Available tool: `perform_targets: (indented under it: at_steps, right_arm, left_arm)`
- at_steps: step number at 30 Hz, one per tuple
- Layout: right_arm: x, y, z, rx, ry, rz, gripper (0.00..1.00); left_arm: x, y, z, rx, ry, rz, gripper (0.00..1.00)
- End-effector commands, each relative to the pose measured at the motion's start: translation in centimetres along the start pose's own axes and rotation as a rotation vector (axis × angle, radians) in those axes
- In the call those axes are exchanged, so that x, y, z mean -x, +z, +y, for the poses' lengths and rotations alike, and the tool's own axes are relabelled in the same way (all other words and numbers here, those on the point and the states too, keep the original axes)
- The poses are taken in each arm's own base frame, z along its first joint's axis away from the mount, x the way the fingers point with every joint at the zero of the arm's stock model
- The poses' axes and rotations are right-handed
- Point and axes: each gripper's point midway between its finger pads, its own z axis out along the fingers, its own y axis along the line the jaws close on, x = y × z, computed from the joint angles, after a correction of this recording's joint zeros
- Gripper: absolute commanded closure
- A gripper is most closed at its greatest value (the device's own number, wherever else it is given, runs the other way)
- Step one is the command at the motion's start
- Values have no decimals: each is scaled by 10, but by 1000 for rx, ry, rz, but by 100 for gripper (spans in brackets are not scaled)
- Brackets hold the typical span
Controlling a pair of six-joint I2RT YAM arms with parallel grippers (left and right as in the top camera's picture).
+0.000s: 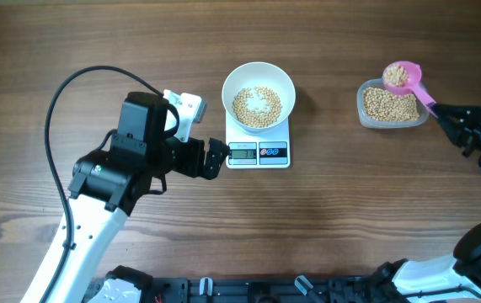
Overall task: Scoop item into bowl and weigh 150g on scale
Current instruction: 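Lift the filled scoop and carry it toward the bowl, then tilt the scoop over the white bowl to pour soybeans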
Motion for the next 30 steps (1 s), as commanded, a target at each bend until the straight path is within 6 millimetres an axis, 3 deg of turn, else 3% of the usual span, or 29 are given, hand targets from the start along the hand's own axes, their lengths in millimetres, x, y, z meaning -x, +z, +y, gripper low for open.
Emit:
perform_targets:
  at_steps: [1, 6, 11, 17, 22, 30]
  right_arm:
    - [-8, 14, 32, 185, -2, 42, 96]
    - [-29, 43, 45, 209, 18, 150, 96]
    - [-63, 82, 61, 209, 4, 305, 96]
    - [-101, 138, 68, 41, -96, 441, 96]
    - [-101, 169, 90, -71, -281, 382, 96]
    - [-113, 204, 83, -267, -588, 319, 96]
  left_arm:
    - [1, -2, 0, -6, -8, -7, 0]
    - [1, -2, 0, -6, -8, -7, 0]
    - [1, -2, 0, -6, -8, -7, 0]
    - [1, -2, 0, -6, -8, -7, 0]
    - [1, -2, 0, -6, -8, -7, 0]
    - [1, -2, 0, -6, -8, -7, 0]
